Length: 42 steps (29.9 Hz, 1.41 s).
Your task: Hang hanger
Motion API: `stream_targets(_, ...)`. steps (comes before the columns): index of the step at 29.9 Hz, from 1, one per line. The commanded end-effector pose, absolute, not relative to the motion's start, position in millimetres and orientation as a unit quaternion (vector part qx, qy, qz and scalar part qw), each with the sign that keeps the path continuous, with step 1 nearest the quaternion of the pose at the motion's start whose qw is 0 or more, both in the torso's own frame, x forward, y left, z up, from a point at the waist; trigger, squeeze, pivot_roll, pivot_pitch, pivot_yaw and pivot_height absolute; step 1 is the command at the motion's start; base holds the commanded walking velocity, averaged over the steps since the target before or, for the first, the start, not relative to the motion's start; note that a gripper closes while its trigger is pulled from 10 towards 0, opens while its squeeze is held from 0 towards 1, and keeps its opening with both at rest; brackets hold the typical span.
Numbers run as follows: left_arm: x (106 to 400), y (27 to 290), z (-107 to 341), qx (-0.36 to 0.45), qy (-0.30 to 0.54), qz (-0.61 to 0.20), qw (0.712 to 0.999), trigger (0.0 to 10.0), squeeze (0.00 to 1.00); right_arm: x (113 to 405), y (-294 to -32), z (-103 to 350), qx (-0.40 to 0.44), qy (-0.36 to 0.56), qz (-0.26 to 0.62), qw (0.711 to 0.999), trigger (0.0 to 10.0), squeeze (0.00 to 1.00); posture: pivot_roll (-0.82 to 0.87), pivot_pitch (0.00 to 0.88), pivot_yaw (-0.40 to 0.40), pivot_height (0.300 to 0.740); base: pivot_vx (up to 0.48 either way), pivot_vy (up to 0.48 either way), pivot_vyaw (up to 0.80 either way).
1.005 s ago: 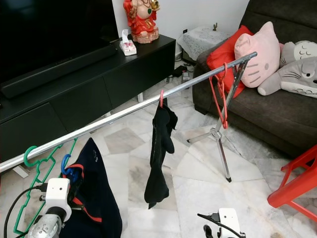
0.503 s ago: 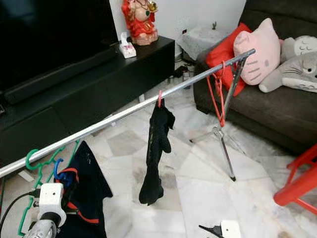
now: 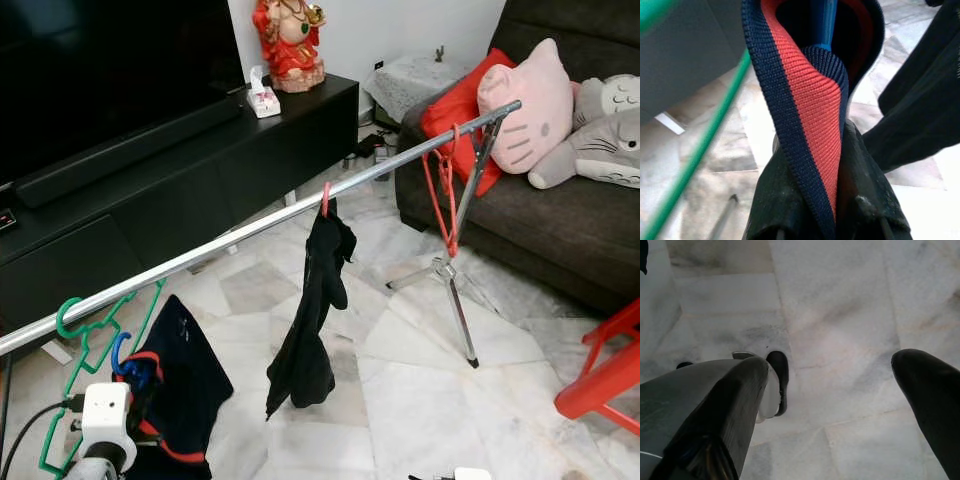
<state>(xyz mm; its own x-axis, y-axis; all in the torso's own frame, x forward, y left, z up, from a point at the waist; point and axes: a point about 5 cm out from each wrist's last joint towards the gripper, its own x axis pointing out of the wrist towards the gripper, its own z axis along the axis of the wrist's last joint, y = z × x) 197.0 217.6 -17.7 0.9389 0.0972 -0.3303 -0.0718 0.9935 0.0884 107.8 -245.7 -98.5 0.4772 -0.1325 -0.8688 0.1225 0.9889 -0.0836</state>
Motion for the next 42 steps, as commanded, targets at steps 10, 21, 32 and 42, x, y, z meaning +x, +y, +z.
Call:
stream_targets(10, 188.8, 221.1, -18.6, 0.040, 0.167, 0.044, 0.984, 10.0, 0.00, 99.1, -248.8, -99.5, -0.015, 0.512, -0.069, 0.856, 10.0, 0.00, -0.10, 0.000, 0.066, 0.740, 0.000, 0.000, 0.00)
stream_targets(21, 188.8, 221.2, -17.8, 0.041, 0.169, 0.042, 0.984, 10.0, 0.00, 96.1, -250.1, -100.0, -0.013, 0.515, -0.075, 0.854, 10.0, 0.00, -0.10, 0.000, 0.073, 0.740, 0.000, -0.137, 0.00)
stream_targets(32, 186.6, 220.0, -18.1, 0.040, 0.170, 0.042, 0.984, 10.0, 0.00, 97.2, -251.1, -99.4, -0.023, 0.516, -0.066, 0.854, 10.0, 0.00, -0.09, 0.000, 0.064, 0.740, 0.000, -0.254, 0.44)
stream_targets(42, 185.8, 220.2, -18.5, 0.035, 0.172, 0.048, 0.983, 10.0, 0.00, 97.6, -250.6, -99.5, -0.024, 0.519, -0.058, 0.853, 10.0, 0.00, -0.09, 0.000, 0.061, 0.740, 0.000, -0.153, 0.69)
